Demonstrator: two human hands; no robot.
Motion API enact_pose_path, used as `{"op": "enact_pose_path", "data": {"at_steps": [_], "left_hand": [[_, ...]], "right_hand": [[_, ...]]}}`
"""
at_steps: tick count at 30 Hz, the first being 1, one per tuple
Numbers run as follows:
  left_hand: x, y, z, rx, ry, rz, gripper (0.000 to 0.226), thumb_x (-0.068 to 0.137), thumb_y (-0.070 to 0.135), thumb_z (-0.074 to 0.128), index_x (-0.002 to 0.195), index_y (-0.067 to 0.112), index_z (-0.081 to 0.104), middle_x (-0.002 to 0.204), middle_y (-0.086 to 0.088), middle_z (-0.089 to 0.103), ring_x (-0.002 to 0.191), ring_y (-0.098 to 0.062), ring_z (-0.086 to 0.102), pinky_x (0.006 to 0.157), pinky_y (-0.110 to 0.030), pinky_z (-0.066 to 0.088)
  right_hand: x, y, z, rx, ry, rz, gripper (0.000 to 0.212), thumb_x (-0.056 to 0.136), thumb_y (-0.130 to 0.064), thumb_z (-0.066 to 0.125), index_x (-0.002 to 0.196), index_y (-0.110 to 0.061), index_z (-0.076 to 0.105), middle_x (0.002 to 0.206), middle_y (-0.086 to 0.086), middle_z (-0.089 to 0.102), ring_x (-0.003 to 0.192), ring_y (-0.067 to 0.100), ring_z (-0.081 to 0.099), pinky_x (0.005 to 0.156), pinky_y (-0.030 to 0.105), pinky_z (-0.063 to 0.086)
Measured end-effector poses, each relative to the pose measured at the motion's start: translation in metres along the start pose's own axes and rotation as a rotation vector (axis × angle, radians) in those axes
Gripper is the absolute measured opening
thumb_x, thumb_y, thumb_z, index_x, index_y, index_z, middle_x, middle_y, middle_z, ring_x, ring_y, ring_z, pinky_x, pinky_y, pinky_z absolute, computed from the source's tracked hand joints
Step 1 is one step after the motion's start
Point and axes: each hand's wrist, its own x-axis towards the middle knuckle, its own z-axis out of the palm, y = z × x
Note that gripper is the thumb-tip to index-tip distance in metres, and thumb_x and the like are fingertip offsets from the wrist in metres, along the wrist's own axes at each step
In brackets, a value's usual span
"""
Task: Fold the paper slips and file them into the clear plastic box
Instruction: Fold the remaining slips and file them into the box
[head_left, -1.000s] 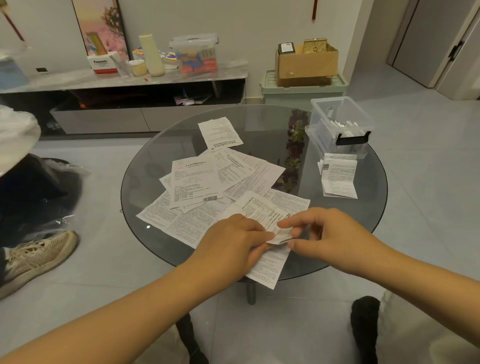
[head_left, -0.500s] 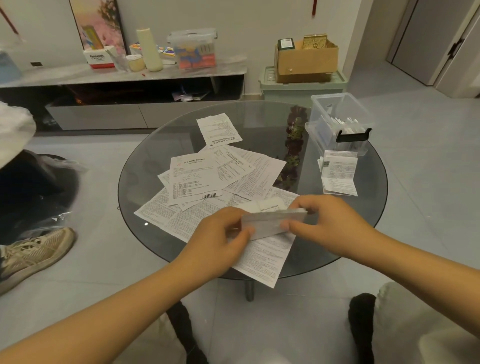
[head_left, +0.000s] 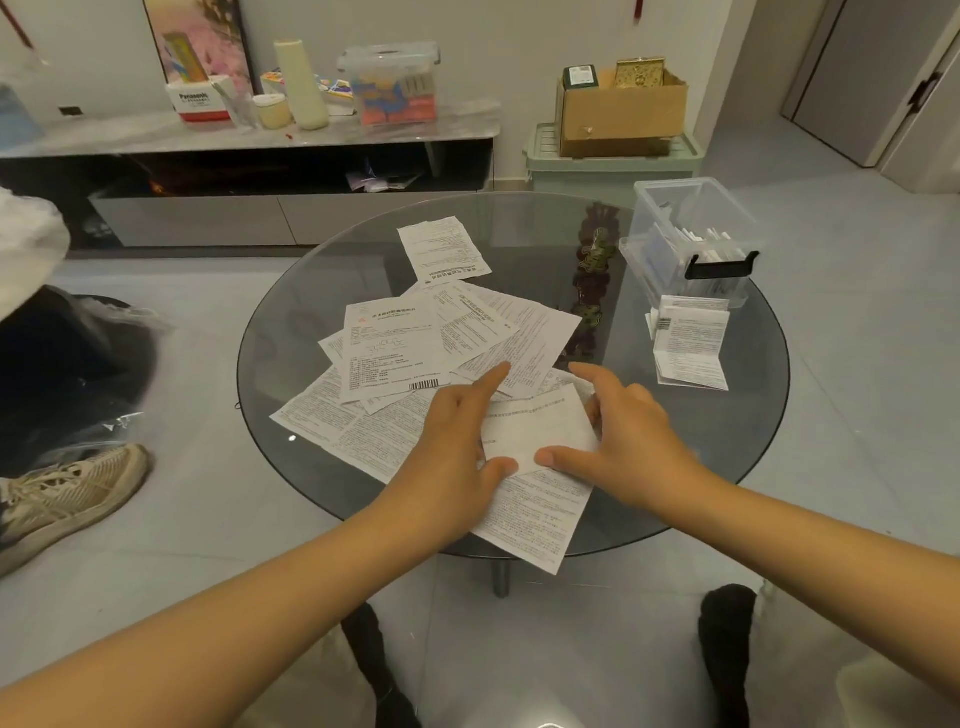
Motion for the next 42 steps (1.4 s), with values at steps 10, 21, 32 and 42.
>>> {"op": "enact_pose_path", "data": {"at_steps": [10,21,32,42], "left_hand": [[0.010,-0.010,-0.017,0.322,-0.139,0.086,0.040,0.088,0.038,0.059,0.127,0.042,0.051,0.137,0.013,0.036,0.130,-0.010,0.026,0.107,-0.030,0.014],[-0.004,-0.002,-0.015,0.183,-0.264,0.135,0.051,0.082,0.041,0.066,0.130,0.034,0.051,0.136,0.012,0.032,0.122,-0.004,0.037,0.099,-0.013,0.030],[-0.002,0.002,-0.013,0.160,-0.251,0.148,0.048,0.080,0.036,0.071,0.126,0.031,0.055,0.132,0.016,0.033,0.112,-0.001,0.040,0.092,-0.009,0.034],[0.013,0.010,-0.008,0.075,-0.095,0.172,0.008,0.087,0.035,0.062,0.091,0.030,0.066,0.092,0.014,0.062,0.092,-0.009,0.055,0.084,-0.029,0.045]], "right_hand": [[-0.002,0.008,-0.012,-0.039,-0.042,-0.083,0.038,0.084,-0.024,0.066,0.116,-0.042,0.054,0.108,-0.008,0.033,0.107,0.010,0.026,0.102,0.028,0.028],[-0.028,-0.001,-0.022,-0.452,-0.103,-0.412,0.052,0.086,-0.061,0.045,0.128,-0.031,0.055,0.128,-0.015,0.054,0.117,0.008,0.044,0.095,0.023,0.029],[-0.030,0.003,-0.025,-0.590,-0.133,-0.523,0.051,0.089,-0.058,0.034,0.114,-0.024,0.063,0.116,-0.007,0.064,0.106,0.014,0.054,0.091,0.030,0.041],[-0.022,0.005,-0.027,-0.298,-0.075,-0.331,0.030,0.093,-0.039,0.041,0.101,-0.023,0.065,0.092,-0.001,0.067,0.084,0.015,0.058,0.072,0.037,0.050]]}}
